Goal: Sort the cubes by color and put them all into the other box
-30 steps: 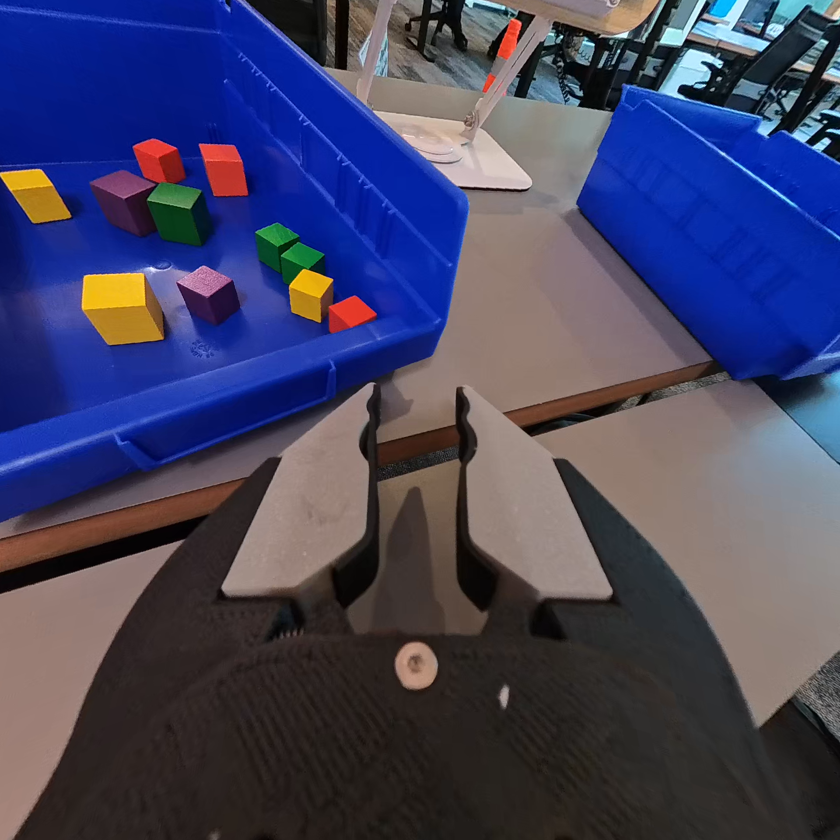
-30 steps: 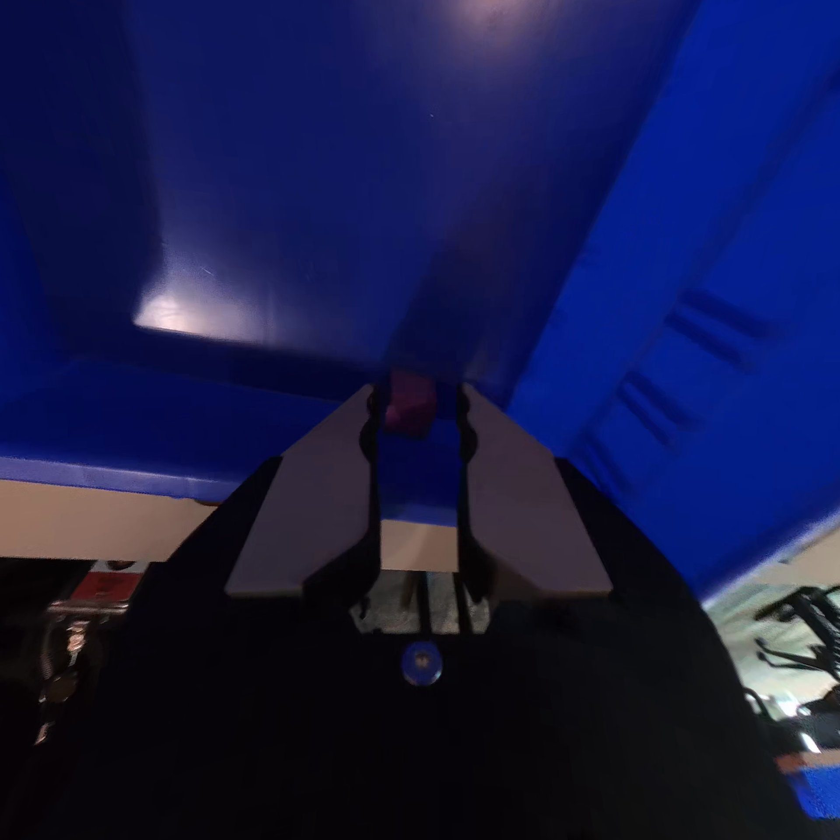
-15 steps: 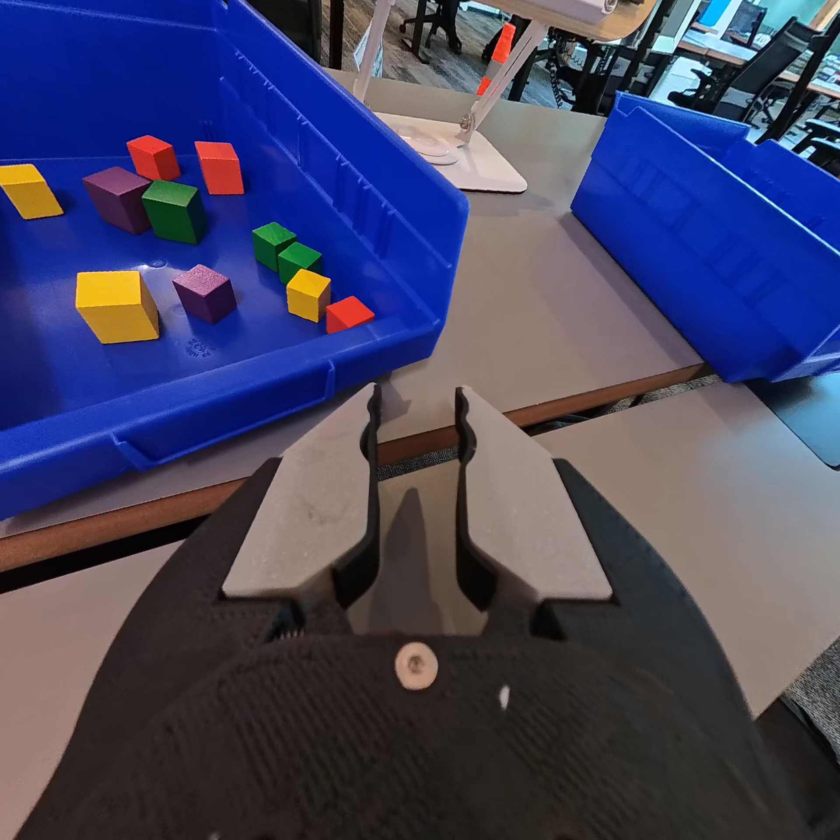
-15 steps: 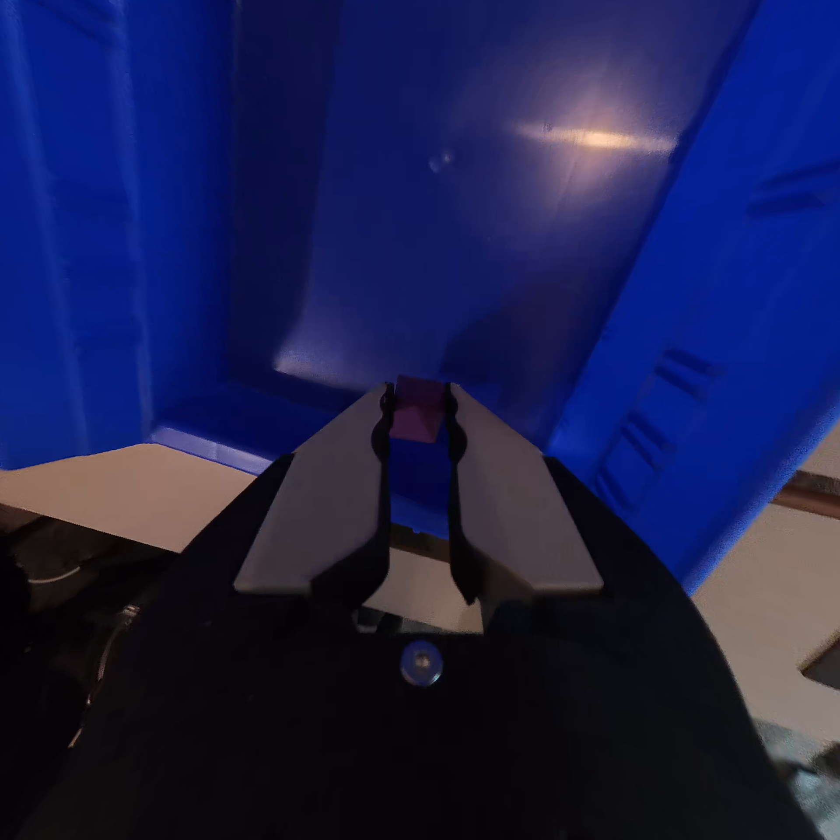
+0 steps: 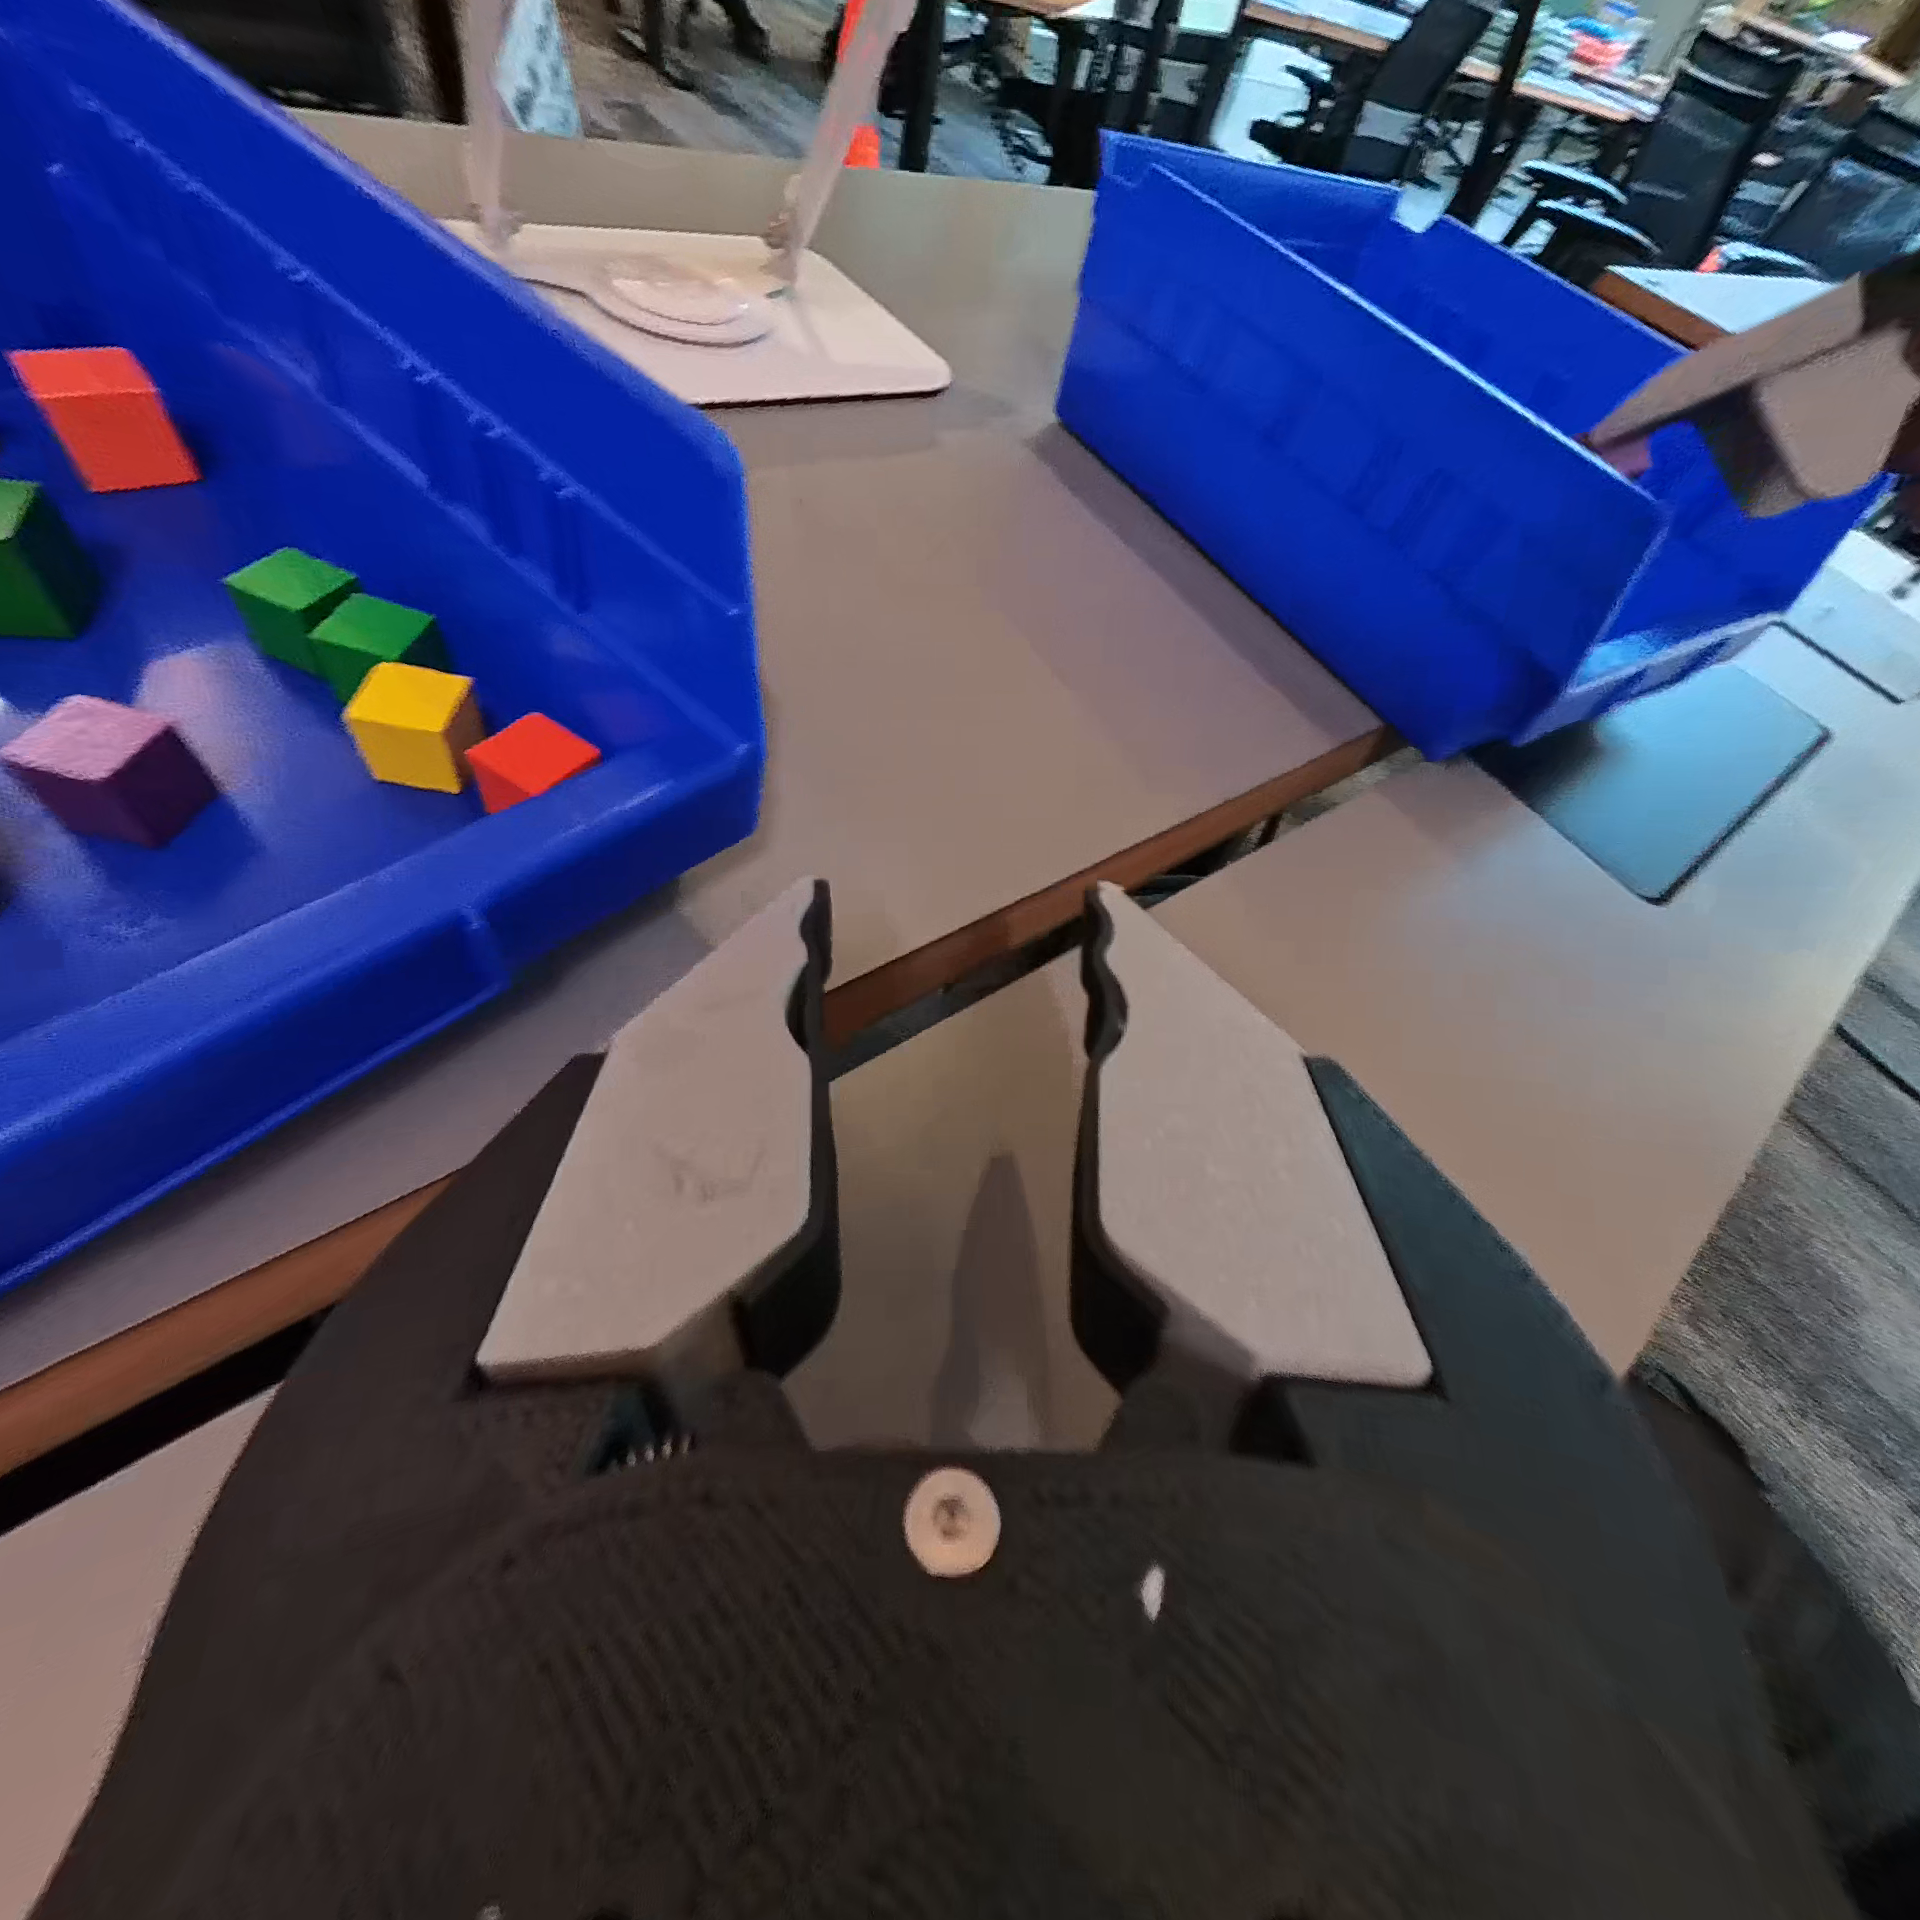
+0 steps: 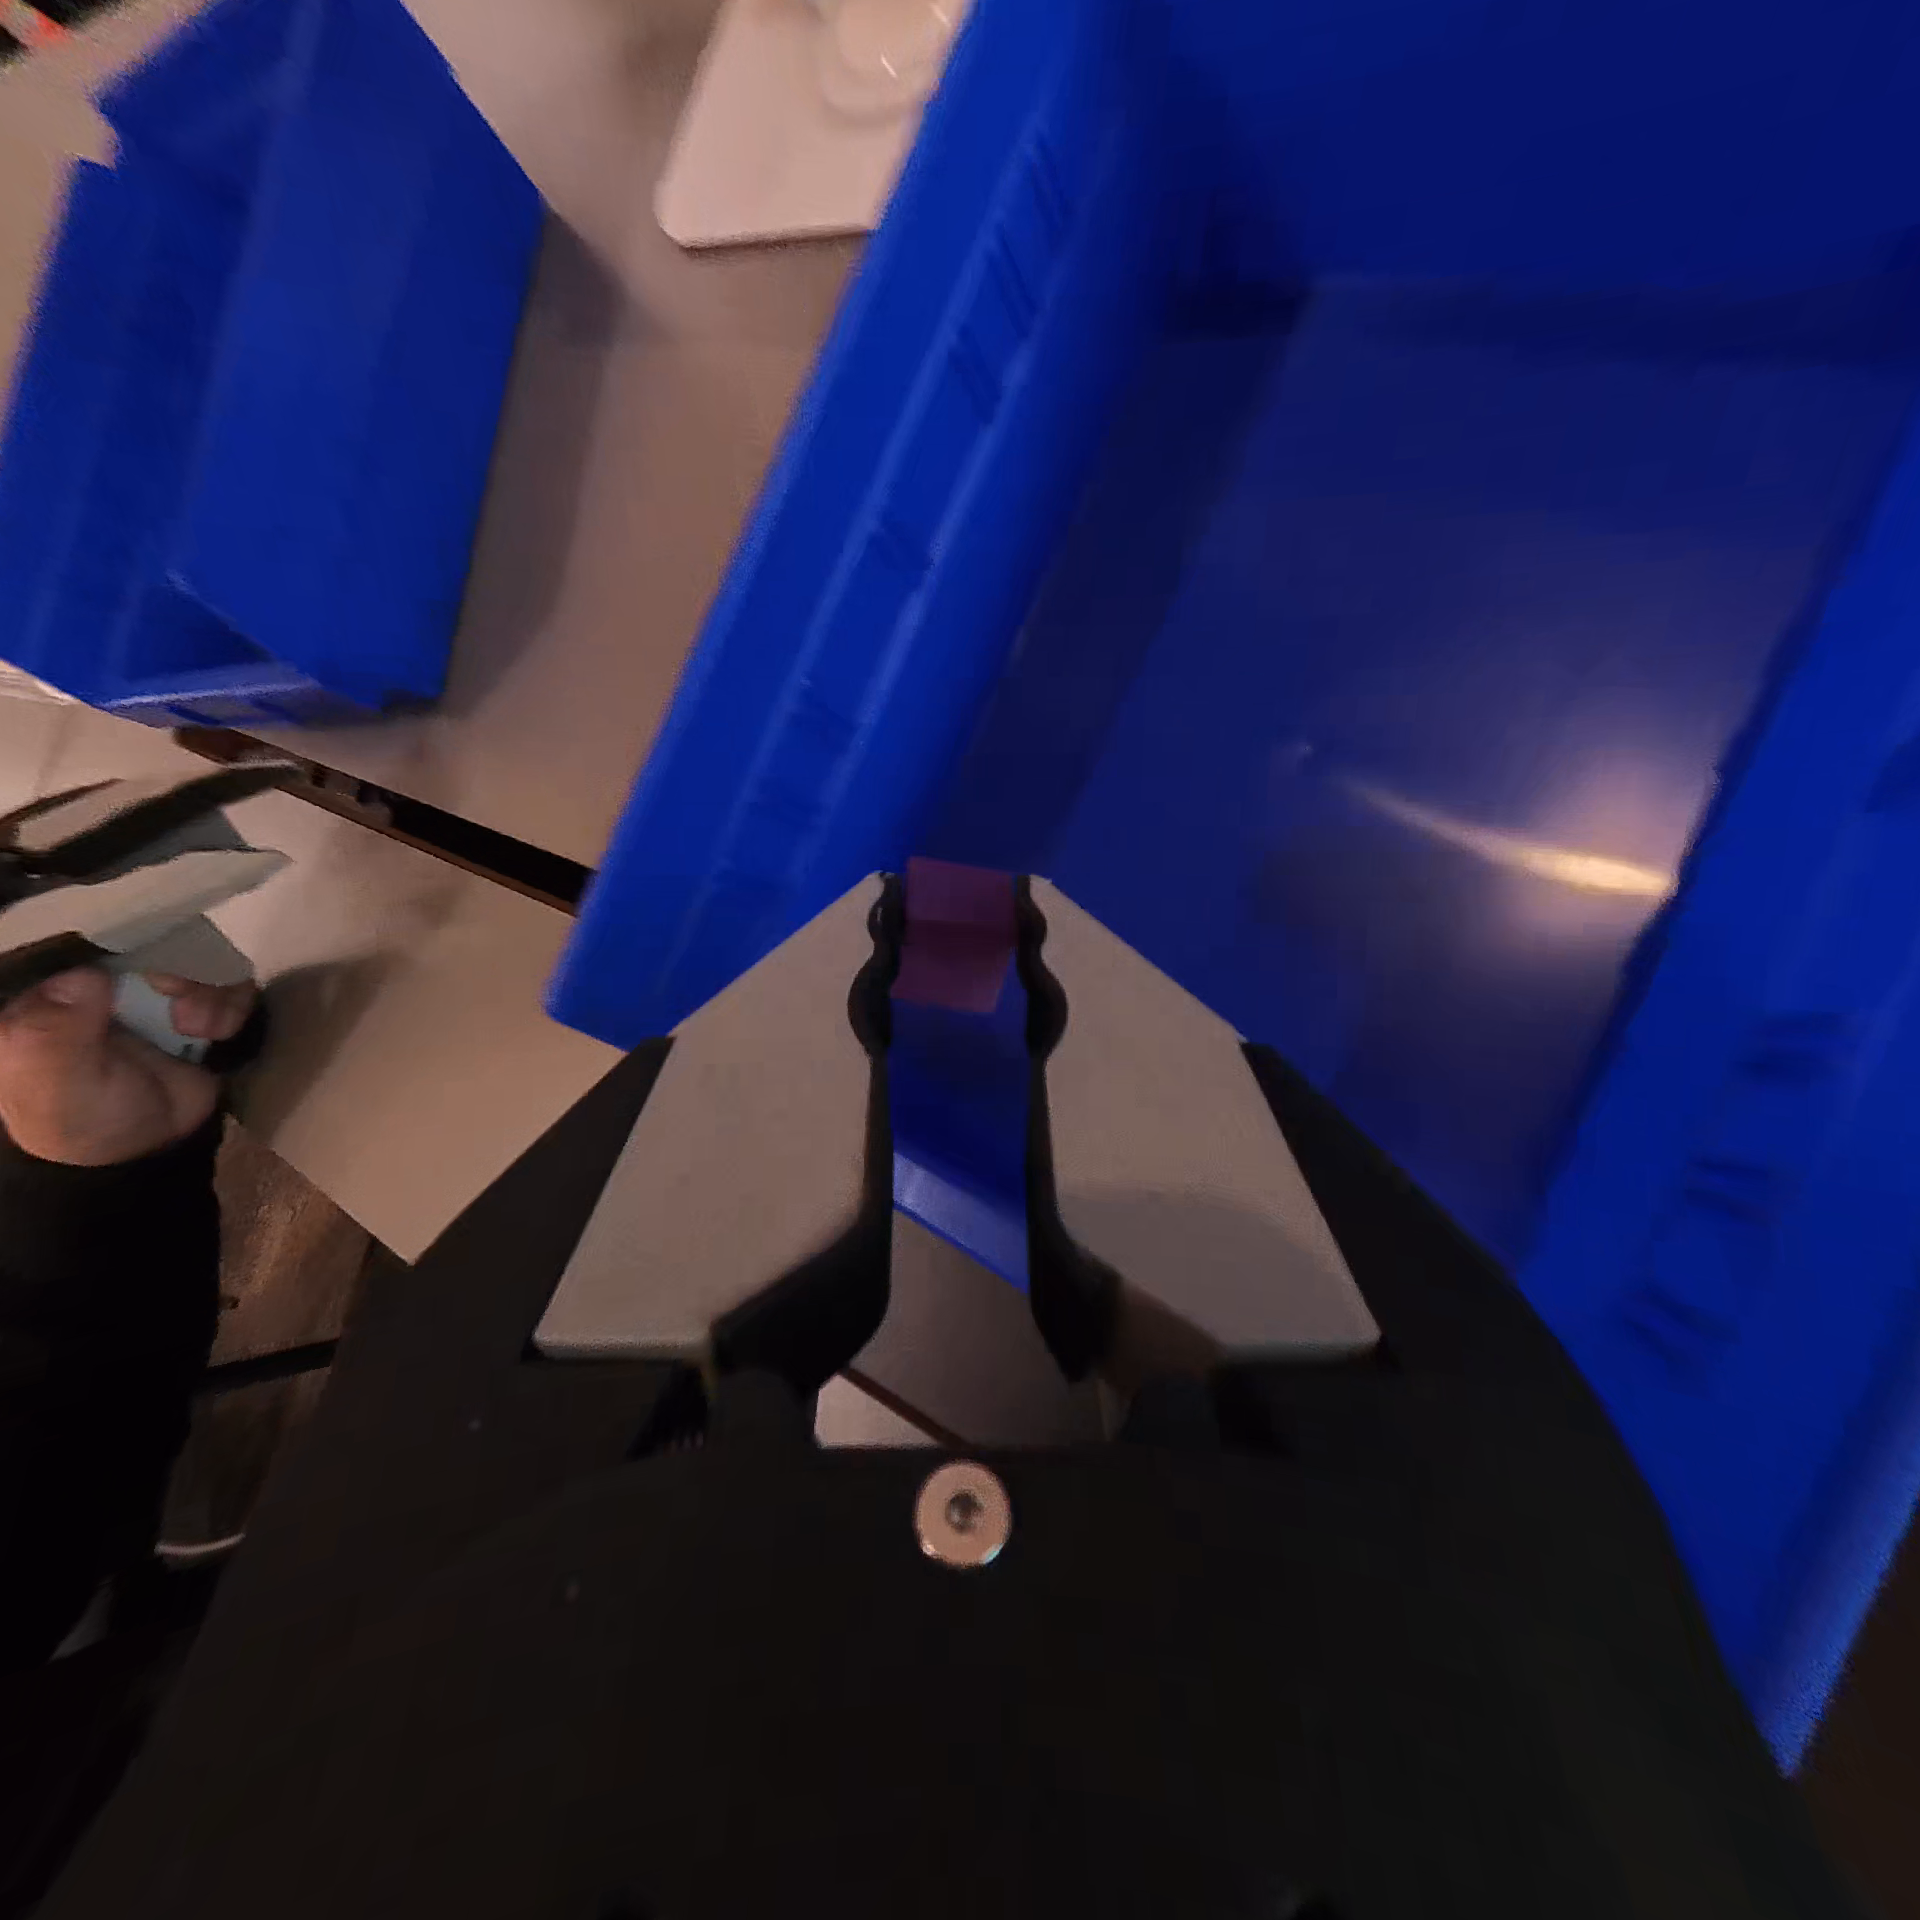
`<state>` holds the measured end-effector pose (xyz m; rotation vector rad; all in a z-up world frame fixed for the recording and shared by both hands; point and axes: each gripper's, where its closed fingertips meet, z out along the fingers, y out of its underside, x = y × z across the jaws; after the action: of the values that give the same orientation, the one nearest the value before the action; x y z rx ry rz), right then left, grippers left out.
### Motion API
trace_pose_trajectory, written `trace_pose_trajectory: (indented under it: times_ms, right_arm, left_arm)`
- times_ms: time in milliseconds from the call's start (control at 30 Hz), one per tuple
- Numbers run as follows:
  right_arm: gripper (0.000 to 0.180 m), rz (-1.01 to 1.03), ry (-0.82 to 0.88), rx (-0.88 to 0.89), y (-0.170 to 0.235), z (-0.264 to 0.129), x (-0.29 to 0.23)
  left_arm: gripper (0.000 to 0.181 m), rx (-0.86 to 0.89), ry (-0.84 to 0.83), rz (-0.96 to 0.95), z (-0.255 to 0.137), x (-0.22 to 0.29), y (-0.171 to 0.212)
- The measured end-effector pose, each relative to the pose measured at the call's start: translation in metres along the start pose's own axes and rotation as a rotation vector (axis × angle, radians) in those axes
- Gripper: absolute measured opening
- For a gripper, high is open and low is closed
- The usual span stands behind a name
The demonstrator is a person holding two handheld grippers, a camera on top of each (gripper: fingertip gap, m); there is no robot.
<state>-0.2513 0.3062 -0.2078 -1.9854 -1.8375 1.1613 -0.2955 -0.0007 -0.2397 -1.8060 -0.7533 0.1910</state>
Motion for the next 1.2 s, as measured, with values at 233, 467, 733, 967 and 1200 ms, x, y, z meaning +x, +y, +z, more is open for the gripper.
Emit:
trace_pose_trajectory:
  times_ms: [233, 467, 733, 967, 1200]
  right_arm:
    - [0.019, -0.171, -0.186, 0.211, -0.016, -0.001, -0.089]
    - [0.018, -0.268, -0.451, 0.176, 0.017, 0.028, -0.17]
    - [0.019, -0.258, -0.562, 0.154, 0.033, 0.04, -0.182]
    - [0.019, -0.252, -0.588, 0.153, 0.042, 0.051, -0.178]
    - [0.019, -0.301, -0.554, 0.134, 0.046, 0.055, -0.176]
  left_arm:
    - [0.046, -0.013, 0.113, 0.186, 0.022, 0.062, -0.019]
    - [0.046, -0.022, 0.169, 0.366, 0.048, 0.11, -0.024]
    - [0.042, 0.096, 0.178, 0.477, 0.055, 0.128, -0.027]
    - [0.04, 0.088, 0.186, 0.481, 0.066, 0.138, -0.025]
    - [0.03, 0.088, 0.184, 0.475, 0.069, 0.138, -0.025]
